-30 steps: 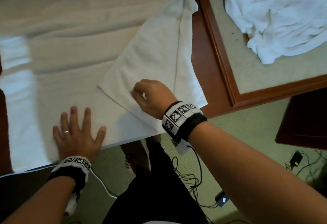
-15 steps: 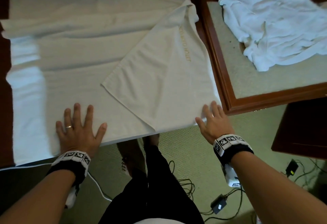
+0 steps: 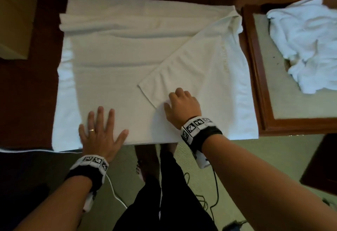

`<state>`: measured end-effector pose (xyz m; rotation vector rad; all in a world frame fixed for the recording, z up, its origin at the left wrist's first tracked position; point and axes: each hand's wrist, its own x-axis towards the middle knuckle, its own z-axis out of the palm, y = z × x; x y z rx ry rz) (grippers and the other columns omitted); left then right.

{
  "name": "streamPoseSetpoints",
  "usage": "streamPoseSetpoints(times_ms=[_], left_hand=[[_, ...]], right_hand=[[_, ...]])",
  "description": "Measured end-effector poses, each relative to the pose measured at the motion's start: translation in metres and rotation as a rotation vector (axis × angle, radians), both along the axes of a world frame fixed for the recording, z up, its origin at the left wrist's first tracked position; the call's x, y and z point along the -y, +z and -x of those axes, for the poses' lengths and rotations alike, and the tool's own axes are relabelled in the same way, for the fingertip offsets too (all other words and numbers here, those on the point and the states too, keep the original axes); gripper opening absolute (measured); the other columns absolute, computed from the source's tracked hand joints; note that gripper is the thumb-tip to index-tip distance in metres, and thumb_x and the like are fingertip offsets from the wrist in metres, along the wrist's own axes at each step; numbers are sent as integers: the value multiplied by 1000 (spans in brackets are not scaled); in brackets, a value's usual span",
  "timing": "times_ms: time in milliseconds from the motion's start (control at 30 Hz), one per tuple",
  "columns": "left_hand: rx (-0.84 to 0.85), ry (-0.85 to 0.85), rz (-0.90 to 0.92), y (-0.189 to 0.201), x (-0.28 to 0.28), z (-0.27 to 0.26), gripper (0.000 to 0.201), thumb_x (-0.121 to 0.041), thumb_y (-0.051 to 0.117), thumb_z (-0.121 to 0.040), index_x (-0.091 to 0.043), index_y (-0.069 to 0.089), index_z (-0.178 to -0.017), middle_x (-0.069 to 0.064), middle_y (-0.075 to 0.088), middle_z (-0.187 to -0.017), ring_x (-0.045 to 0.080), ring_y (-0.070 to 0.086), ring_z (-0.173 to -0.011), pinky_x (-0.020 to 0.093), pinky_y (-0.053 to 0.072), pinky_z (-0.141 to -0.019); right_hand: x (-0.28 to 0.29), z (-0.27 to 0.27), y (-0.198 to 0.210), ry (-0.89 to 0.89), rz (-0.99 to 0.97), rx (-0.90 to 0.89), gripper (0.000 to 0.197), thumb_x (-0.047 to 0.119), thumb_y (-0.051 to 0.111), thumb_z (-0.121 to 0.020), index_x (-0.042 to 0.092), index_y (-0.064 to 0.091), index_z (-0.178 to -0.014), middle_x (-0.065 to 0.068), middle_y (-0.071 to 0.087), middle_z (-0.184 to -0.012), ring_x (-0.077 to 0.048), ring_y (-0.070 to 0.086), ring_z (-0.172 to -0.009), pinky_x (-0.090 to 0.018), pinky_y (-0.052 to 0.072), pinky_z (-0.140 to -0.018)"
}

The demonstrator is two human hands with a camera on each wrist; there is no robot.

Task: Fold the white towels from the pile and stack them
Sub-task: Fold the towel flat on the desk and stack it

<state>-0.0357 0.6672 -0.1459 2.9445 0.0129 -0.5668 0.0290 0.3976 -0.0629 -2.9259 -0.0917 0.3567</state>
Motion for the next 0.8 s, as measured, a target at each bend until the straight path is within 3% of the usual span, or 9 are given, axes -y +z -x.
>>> streamPoseSetpoints(times_ms=[200, 333, 433, 533, 667, 733, 800], left_hand=[[23, 2, -15, -6, -3, 0, 87, -81, 9, -86, -36, -10, -157, -2, -23, -164, 30, -10, -153, 60, 4, -118], [30, 3, -6, -7, -5, 1, 85, -82, 9, -87, -37, -14, -156, -1, -22, -165, 28, -12, -153, 58, 1, -118], [15, 4, 0, -5, -6, 1, 85, -80, 10, -87, -37, -8, -158, -1, -16, -167, 28, -8, -153, 58, 3, -118], [-24, 8, -13, -3, -7, 1, 87, -82, 4, -84, -38, -11, -157, -4, -24, -165, 27, -12, -153, 57, 1, -118], [-84, 22, -8, 1, -7, -3, 92, -85, -5, -76, -40, -16, -155, -5, -28, -163, 26, -15, -152, 55, -1, -119], [-118, 27, -10, 5, -5, -5, 92, -86, -2, -76, -41, -16, -155, -6, -28, -163, 26, -15, -152, 56, 0, -119], [-162, 29, -8, 8, -3, -8, 90, -86, 5, -81, -40, -15, -155, -6, -30, -162, 25, -17, -152, 55, -1, -120]], right_hand=[[-70, -57, -12, 89, 61, -114, 45, 40, 59, -94, 13, 51, -129, -11, 46, -134, -34, 47, -121, -43, 48, -84], [-74, -64, -18, 83, 71, -106, 35, 18, 57, -92, 10, 54, -126, -13, 47, -130, -35, 47, -119, -41, 47, -79], [-58, -66, -8, 41, -36, -97, 26, 10, 51, -90, 6, 58, -115, -13, 55, -118, -36, 55, -107, -37, 42, -73], [-17, -55, 7, -243, -239, -23, 14, 12, 50, -89, 4, 59, -96, -15, 61, -100, -35, 58, -91, -33, 38, -69], [66, -10, 29, -712, -440, 129, 19, 21, 59, -89, 3, 59, -83, -9, 59, -78, -26, 50, -71, -29, 31, -61], [108, 23, 27, -930, -471, 193, 22, 29, 59, -83, 9, 58, -76, -8, 63, -74, -28, 56, -71, -31, 39, -62], [144, 54, 14, -1097, -474, 262, 29, 42, 53, -71, 14, 56, -69, -9, 66, -69, -35, 64, -73, -42, 54, -71]])
